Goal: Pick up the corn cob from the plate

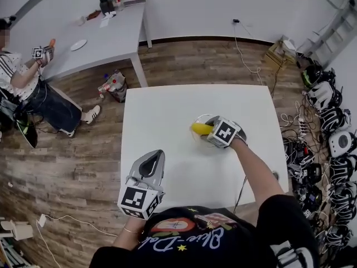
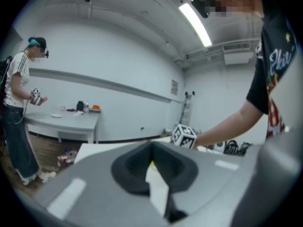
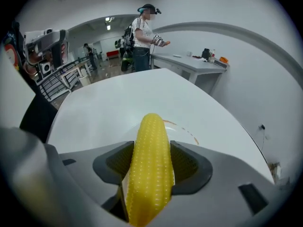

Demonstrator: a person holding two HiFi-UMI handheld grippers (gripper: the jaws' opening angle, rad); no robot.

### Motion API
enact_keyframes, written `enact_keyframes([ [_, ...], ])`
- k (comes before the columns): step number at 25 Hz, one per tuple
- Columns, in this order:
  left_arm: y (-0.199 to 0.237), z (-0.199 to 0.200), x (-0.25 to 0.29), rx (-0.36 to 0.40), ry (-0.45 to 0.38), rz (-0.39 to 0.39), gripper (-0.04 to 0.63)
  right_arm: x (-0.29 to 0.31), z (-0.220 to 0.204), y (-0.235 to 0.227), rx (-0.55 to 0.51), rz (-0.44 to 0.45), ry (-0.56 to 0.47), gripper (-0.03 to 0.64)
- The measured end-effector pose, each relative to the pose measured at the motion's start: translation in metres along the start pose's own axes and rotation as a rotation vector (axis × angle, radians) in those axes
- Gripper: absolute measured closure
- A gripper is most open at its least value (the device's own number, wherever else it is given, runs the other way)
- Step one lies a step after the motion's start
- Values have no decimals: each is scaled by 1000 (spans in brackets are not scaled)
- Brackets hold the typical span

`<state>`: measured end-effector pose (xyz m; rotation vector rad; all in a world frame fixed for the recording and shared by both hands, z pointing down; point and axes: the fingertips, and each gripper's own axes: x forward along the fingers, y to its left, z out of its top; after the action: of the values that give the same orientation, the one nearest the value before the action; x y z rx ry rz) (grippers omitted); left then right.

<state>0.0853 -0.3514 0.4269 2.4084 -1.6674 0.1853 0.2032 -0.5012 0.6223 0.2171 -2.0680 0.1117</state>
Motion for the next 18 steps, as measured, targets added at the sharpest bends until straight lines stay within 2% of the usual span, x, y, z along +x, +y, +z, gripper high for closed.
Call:
enact_keyframes([
  [3,-5,5,3,18,-8,-23,604,-22,3,1,125,-58,-156,370],
  [7,-9,9,7,36,-14,-52,604,-84,22,16,382,-111,-538,370],
  [9,-13,11,10,56,-20,-69,604,-119,34,34,439,-121,-731,370],
  [11,-19,14,13,71,-28,-91,604,-149,43,55,484,-120,-876,370],
  [14,-35,18,20,82,-34,-140,604,-184,49,84,539,-116,-1016,370],
  [18,-57,19,25,94,-33,-208,604,-207,50,111,577,-114,-1093,370],
])
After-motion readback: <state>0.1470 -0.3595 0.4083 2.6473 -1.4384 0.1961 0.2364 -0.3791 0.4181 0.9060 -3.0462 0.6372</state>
